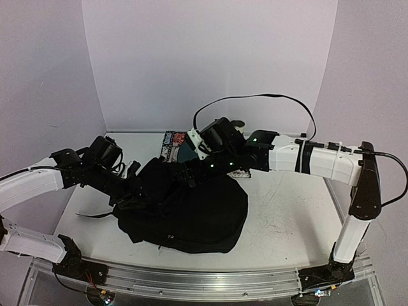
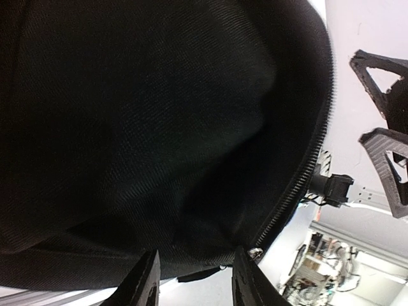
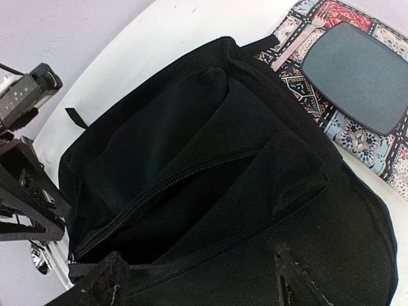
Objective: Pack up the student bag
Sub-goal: Adjust the student bag at the center of the board.
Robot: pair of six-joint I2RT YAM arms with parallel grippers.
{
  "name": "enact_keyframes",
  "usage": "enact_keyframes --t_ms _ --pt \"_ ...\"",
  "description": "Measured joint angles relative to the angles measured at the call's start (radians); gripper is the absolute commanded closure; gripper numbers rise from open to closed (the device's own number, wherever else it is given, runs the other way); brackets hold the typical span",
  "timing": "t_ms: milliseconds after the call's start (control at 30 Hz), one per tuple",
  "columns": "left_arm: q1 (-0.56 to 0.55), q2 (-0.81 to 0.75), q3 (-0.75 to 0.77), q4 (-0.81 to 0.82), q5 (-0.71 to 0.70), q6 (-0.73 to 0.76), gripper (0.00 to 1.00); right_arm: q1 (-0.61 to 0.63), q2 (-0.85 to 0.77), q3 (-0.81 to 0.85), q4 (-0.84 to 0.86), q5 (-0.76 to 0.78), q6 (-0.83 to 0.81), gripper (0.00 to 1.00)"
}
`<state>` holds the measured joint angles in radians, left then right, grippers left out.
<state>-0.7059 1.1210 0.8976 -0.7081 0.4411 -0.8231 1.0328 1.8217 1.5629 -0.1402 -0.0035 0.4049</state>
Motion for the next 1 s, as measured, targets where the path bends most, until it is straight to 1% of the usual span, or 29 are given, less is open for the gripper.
enact_keyframes --t_ms 133,367,700,1000 --pt "0.0 0.004 -0.049 0.065 0.032 -0.045 0.65 0.0 0.0 -0.005 -0.002 0.012 0.0 0.21" --pt "-0.002 0.027 -0.062 0.169 0.058 -0.108 0.77 0.0 0.0 -0.005 -0.002 0.02 0.0 0.21" --pt "-0.005 0.021 -0.062 0.222 0.062 -0.162 0.99 0.0 -0.006 -0.035 -0.001 0.039 -0.002 0.21" --pt "-0.007 -0.012 -0.054 0.237 0.028 -0.176 1.0 0.012 -0.04 -0.052 -0.002 0.051 -0.009 0.21"
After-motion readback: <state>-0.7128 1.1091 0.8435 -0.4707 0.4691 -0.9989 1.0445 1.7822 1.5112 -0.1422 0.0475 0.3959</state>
